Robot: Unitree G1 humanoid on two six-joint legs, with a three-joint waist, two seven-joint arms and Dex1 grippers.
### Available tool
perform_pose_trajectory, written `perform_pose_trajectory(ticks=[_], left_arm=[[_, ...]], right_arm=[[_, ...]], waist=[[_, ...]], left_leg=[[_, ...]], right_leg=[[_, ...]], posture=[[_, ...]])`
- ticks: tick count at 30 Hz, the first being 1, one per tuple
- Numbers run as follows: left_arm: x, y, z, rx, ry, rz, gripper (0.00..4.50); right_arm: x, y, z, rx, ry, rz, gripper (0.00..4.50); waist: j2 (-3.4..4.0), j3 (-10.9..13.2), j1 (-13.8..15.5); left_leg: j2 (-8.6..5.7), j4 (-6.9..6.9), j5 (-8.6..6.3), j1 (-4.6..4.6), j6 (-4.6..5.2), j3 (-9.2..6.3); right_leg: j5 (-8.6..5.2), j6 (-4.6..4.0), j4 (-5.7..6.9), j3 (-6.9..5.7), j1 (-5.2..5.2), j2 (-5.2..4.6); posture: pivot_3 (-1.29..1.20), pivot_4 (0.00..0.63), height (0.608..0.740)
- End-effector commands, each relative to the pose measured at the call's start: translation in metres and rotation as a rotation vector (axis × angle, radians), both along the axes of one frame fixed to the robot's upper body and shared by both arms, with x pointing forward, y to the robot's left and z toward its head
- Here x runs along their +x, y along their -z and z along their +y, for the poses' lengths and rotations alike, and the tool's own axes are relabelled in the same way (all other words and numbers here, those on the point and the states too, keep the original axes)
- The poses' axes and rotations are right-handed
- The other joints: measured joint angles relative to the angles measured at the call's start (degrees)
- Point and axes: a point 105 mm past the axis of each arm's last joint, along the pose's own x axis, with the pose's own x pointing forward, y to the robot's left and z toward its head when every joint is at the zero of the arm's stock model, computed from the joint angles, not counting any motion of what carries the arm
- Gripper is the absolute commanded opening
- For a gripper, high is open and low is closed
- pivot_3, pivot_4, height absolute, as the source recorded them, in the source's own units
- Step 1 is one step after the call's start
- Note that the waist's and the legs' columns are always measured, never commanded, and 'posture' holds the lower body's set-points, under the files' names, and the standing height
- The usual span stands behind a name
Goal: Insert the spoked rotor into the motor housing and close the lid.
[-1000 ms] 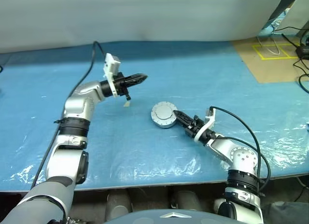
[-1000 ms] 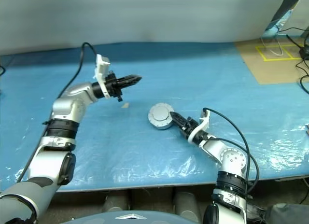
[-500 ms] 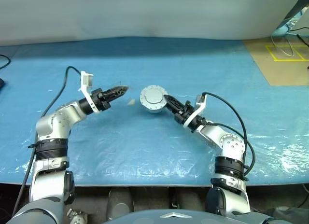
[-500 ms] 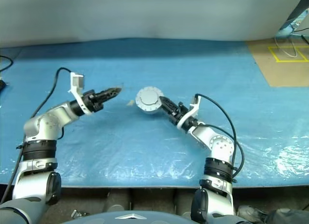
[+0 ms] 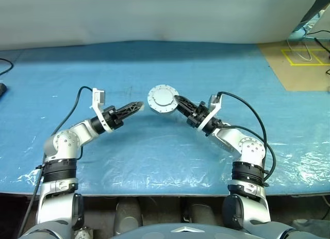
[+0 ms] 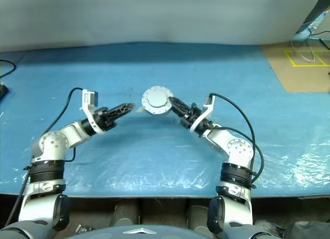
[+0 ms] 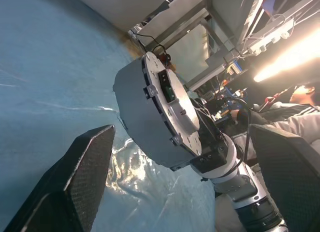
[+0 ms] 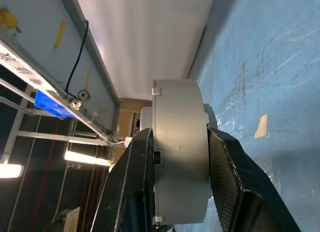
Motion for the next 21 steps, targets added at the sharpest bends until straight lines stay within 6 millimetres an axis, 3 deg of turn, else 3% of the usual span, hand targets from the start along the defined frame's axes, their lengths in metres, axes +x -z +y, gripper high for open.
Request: perform_pose_trajectory(ticks=[1,4,11,21], left_arm=[[0.004,-0.011,-0.008,-0.042,0.009,-0.03,4.48],[0.009,0.002,-0.012,-0.03,-0.006,0.012,4.48],[0.009,0.003,-0.021,-0.094,0.018,0.037,4.48],[0.021,-0.016,-0.048,-0.248,0.048,0.04,4.48]], right_arm=[[-0.005,-0.037,0.004,0.062,-0.04,-0.128,1.14],[-0.006,-0.039,0.006,0.055,-0.05,-0.129,1.14],[-0.007,-0.045,0.006,0.051,-0.064,-0.142,1.14],[-0.006,-0.038,0.007,0.024,-0.071,-0.119,1.14]], waist=[[0.0,0.0,0.03],[0.0,0.0,-0.07],[0.0,0.0,0.07],[-0.03,0.01,0.36]], left_leg=[[0.01,0.03,0.0,-0.01,0.0,0.0],[-0.01,0.07,0.0,0.0,0.0,0.0],[-0.01,0.06,0.0,-0.08,0.01,-0.03],[-0.02,0.15,0.01,-0.09,0.01,-0.04]], right_leg=[[0.0,0.0,0.01,0.0,0.0,0.0],[0.01,0.01,0.05,0.03,0.0,0.01],[0.01,0.02,0.0,-0.01,0.0,0.02],[0.04,0.05,0.07,0.03,0.0,0.01]], posture=[[0.0,0.15,0.74],[0.0,0.15,0.74],[0.0,0.15,0.74],[0.0,0.15,0.74]])
